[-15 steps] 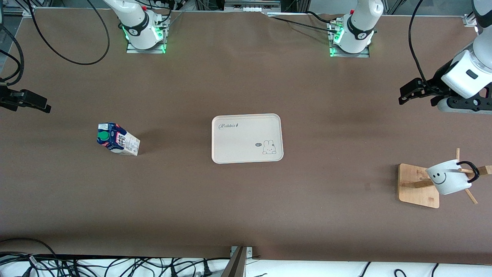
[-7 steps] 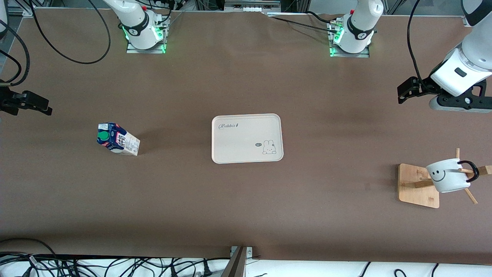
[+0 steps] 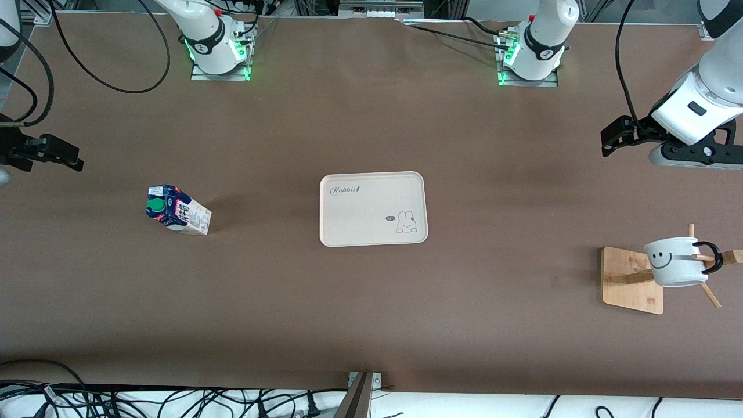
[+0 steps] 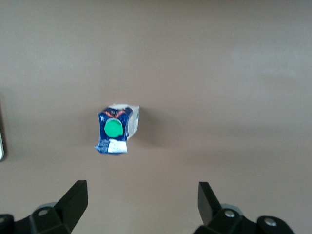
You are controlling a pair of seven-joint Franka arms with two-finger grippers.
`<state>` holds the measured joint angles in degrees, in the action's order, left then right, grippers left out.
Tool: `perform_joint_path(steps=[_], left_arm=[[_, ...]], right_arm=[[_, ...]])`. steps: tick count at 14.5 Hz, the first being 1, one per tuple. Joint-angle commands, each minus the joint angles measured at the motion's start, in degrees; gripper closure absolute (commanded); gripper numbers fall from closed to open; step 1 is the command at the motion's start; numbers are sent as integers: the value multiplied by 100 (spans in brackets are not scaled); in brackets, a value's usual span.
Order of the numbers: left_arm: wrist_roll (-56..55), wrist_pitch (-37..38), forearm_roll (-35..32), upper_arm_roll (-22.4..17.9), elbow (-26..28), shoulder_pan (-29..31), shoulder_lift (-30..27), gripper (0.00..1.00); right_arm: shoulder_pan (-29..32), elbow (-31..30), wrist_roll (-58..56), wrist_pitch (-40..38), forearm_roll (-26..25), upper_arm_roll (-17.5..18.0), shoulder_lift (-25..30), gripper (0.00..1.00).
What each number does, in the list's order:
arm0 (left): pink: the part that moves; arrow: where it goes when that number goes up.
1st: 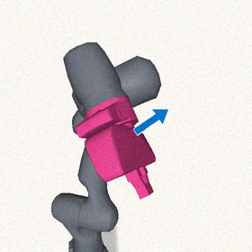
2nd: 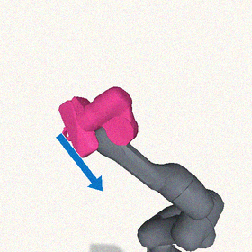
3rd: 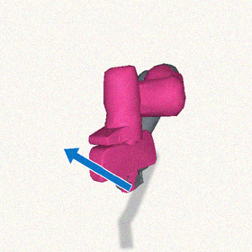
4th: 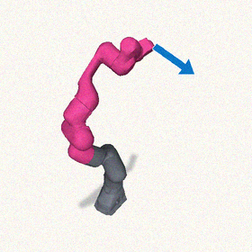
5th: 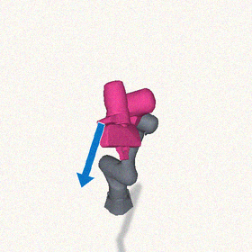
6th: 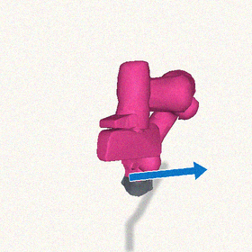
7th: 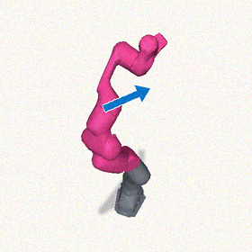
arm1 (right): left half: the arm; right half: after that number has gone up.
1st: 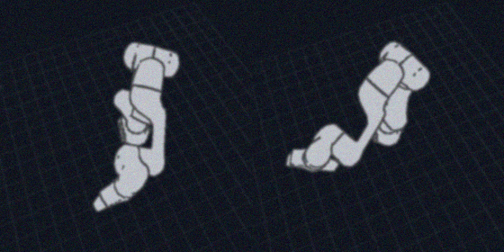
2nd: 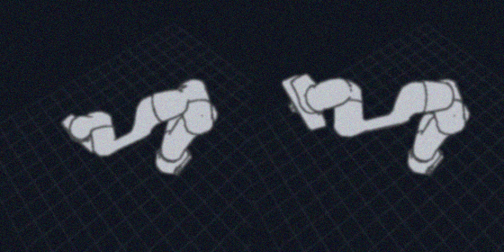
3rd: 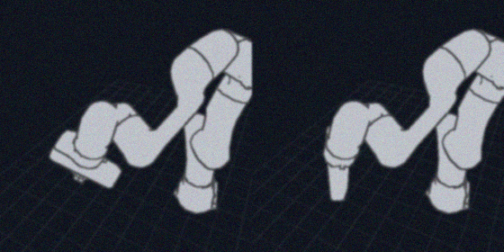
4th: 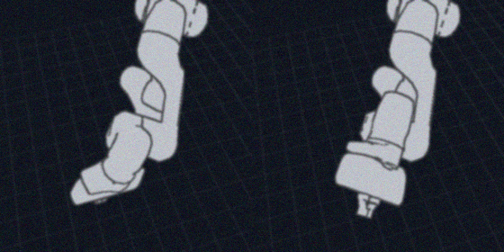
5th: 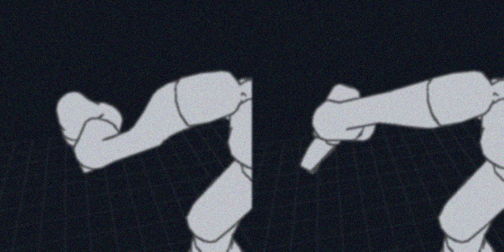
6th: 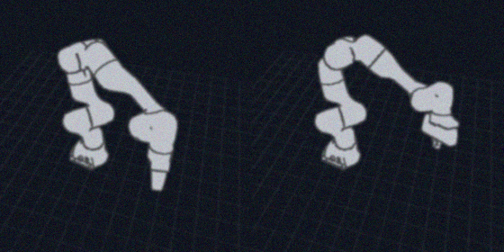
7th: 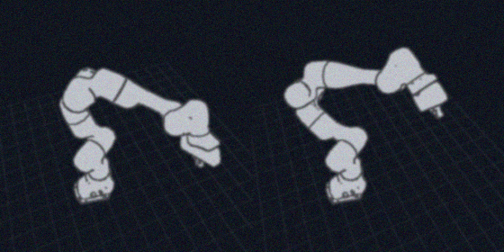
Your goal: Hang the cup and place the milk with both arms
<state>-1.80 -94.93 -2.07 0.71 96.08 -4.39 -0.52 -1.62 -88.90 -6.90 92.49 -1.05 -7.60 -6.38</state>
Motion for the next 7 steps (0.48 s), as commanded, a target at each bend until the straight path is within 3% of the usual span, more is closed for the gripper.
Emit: perform_joint_path(steps=[1,7], left_arm=[[22,53,-66,17,-116,-18,-19,0],[162,62,-75,17,-107,-9,-10,0]], right_arm=[[4,548,-31,-600,8,-162,-197,0],[13,593,-29,-549,34,-259,-180,0]])
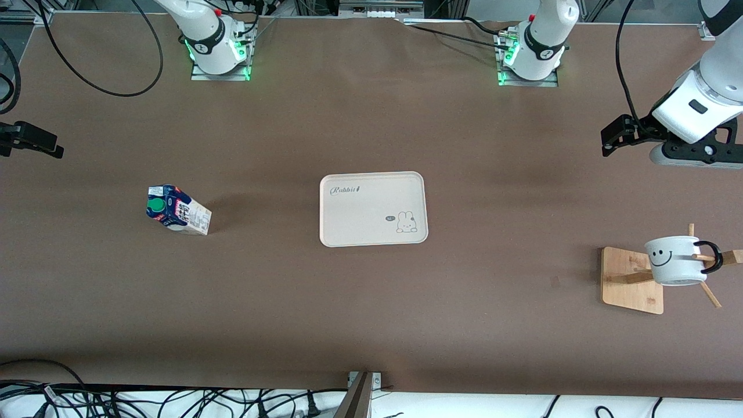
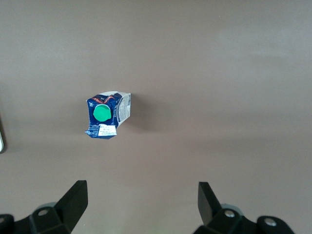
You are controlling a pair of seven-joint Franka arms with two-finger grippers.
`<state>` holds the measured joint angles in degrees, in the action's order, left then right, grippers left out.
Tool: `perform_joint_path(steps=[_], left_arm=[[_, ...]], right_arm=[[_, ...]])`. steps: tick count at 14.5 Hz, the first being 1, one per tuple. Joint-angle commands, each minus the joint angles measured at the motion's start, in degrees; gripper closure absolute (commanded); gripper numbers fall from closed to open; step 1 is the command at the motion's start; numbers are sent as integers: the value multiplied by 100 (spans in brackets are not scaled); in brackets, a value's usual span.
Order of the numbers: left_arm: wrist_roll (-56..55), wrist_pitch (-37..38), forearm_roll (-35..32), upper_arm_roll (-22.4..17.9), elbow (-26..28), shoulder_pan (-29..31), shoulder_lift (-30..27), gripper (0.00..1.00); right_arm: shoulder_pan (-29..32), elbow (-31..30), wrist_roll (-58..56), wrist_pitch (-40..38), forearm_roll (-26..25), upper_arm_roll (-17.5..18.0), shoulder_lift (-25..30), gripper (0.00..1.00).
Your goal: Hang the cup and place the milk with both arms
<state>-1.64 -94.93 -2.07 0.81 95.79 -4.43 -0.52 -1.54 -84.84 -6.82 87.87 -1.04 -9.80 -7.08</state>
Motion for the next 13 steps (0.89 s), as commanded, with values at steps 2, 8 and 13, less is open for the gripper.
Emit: perform_joint_path(steps=[2,8,13], left_arm=[[208,53,-83,-11,-78,3,-10,0],[261,97,-83,-37,-87,12,-1,0],[269,0,-101,-46,-430,3,201,0]], right_arm=[[-30,188,-39,-95,42,-13,-127,0],[-22,179,-39,-68,51,-4,-136,0],[-39,179,-48,-77,42,-4,-136,0]])
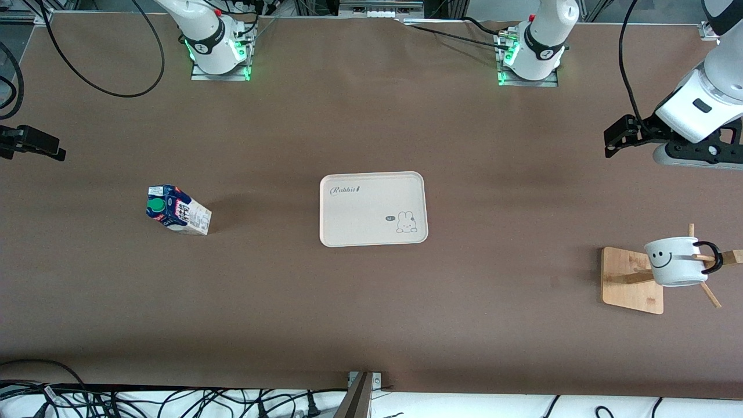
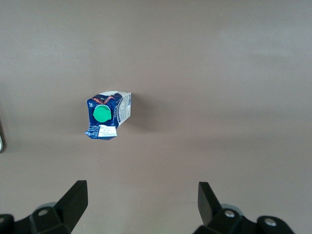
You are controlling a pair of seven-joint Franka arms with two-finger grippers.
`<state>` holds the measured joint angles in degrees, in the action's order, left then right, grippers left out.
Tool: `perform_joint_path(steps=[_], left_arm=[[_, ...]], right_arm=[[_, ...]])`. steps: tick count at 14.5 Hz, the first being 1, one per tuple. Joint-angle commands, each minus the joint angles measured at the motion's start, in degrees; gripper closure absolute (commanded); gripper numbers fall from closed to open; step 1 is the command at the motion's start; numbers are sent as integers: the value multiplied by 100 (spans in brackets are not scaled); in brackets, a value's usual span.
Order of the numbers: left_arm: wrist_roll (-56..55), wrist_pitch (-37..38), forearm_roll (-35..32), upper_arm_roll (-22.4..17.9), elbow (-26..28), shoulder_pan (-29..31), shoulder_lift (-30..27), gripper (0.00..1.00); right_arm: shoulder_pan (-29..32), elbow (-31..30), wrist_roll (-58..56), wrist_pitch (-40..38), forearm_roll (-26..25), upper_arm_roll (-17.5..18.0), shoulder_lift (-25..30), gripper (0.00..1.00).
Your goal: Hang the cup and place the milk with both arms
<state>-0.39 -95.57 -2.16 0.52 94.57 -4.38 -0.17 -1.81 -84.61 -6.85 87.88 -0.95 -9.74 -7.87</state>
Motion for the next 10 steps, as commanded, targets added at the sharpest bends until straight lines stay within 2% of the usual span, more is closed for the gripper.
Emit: perform_joint_path(steps=[1,7,10], left_arm=[[136,56,-66,-16,-299,-1,184,0],[127,118,-66,-16,-299,8,167,0],[127,118,-66,-16,-299,-1,175,0]], right_arm=[[-12,155,-53,-70,33,-10,-57,0],[-12,155,-18,44,51,-1,-83,0],[-29,146,52,124,244,-1,-83,0]])
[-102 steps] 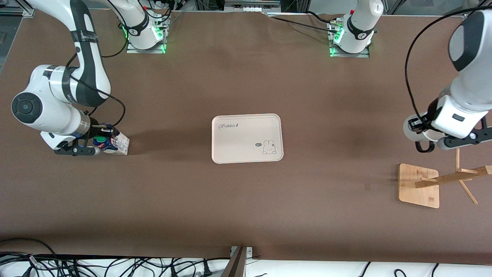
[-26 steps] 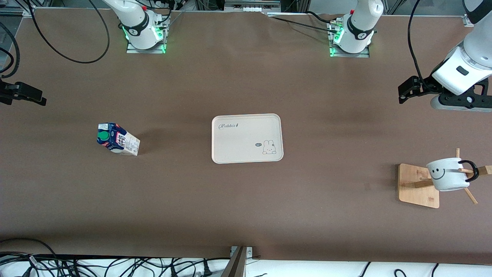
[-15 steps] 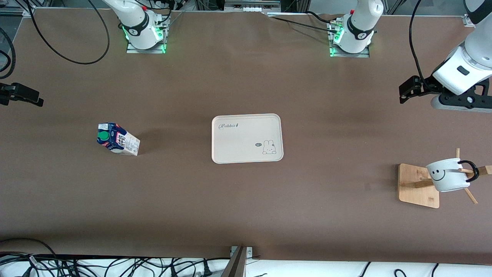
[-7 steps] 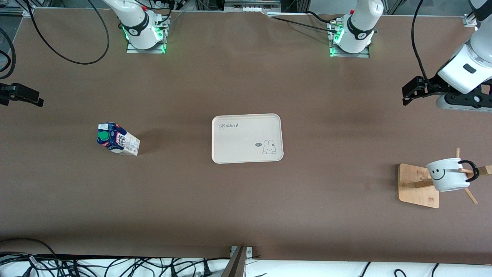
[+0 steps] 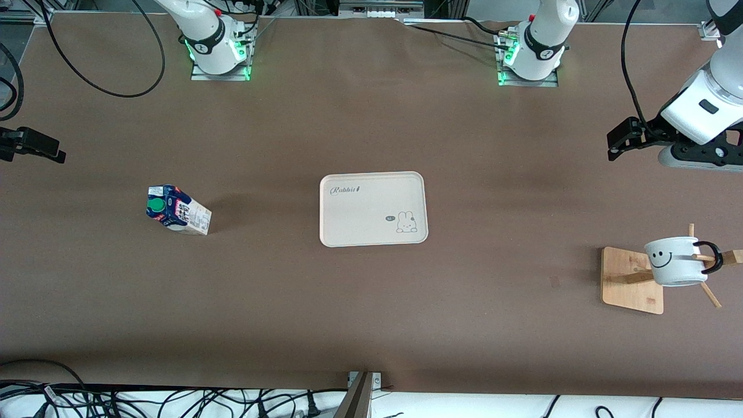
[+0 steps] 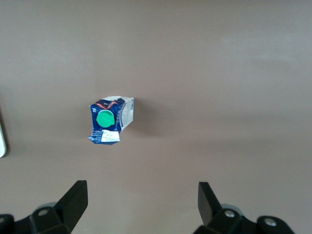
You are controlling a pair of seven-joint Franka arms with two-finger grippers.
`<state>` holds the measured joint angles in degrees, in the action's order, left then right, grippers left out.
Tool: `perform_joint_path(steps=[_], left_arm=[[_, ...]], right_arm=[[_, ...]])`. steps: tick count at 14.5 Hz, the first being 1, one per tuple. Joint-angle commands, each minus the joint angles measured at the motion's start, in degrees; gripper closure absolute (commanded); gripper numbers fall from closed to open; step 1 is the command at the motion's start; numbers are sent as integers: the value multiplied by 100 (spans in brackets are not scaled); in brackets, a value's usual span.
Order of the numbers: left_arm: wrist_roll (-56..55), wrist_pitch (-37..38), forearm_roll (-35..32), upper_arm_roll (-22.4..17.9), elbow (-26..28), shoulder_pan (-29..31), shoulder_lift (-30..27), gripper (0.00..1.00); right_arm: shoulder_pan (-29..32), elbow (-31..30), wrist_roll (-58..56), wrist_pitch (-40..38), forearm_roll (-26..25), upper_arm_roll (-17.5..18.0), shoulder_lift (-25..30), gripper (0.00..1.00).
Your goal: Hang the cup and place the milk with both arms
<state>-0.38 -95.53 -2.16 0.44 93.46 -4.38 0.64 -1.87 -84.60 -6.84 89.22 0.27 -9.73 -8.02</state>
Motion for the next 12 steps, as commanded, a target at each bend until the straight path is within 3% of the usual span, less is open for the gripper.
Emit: perform_joint_path(steps=[1,12], left_arm=[[117,113,-66,-9,-196,-1,94,0],[117,113,-57,-9,-214,-1,103,0]], right_arm=[[-15,146,51,-1,123,6,-77,0],[-24,137,-10,8,105,6,-103,0]])
